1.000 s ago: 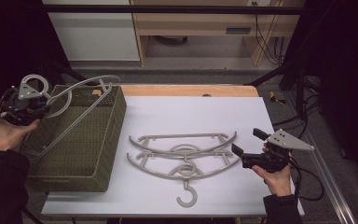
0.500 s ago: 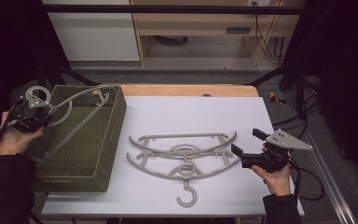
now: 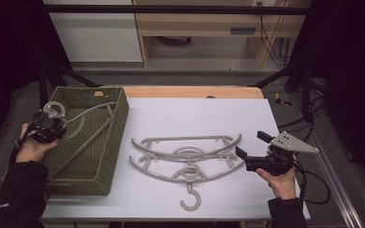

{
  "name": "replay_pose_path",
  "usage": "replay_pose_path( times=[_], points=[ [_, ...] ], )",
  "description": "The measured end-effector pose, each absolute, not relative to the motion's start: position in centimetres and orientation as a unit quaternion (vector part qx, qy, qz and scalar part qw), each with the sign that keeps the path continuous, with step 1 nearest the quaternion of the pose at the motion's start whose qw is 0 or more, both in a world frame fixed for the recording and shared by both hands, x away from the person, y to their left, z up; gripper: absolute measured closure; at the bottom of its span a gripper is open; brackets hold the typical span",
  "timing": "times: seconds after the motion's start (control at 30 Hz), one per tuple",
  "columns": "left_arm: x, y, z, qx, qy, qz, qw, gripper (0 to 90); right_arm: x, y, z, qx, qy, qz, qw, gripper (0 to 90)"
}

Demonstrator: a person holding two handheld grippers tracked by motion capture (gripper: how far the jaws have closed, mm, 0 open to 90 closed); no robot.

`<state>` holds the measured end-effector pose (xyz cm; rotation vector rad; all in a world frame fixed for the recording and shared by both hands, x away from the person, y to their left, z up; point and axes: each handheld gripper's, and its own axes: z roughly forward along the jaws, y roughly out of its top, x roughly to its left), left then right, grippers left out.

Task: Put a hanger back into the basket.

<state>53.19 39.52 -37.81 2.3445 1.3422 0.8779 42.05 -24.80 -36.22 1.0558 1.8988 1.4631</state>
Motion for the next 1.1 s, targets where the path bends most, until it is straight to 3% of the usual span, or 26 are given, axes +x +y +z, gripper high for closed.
replay_pose_path(
  times=[0.53,0.73,1.1],
  points=[
    [51.8,40.2,-36.2,0.791,0.500,0.289,0.204,74.1,41.9,-24.5,-36.1,0.386,0.703,0.539,0.256,4.1],
    [49.2,39.6,-34.2,0.782,0.470,0.307,0.271,62.4,41.9,-24.5,-36.1,0.386,0.703,0.539,0.256,4.1],
    [45.4,35.2,-32.4,0.763,0.401,0.331,0.385,38.3,42.0,-24.3,-36.3,0.387,0.705,0.536,0.256,4.1]
  ],
)
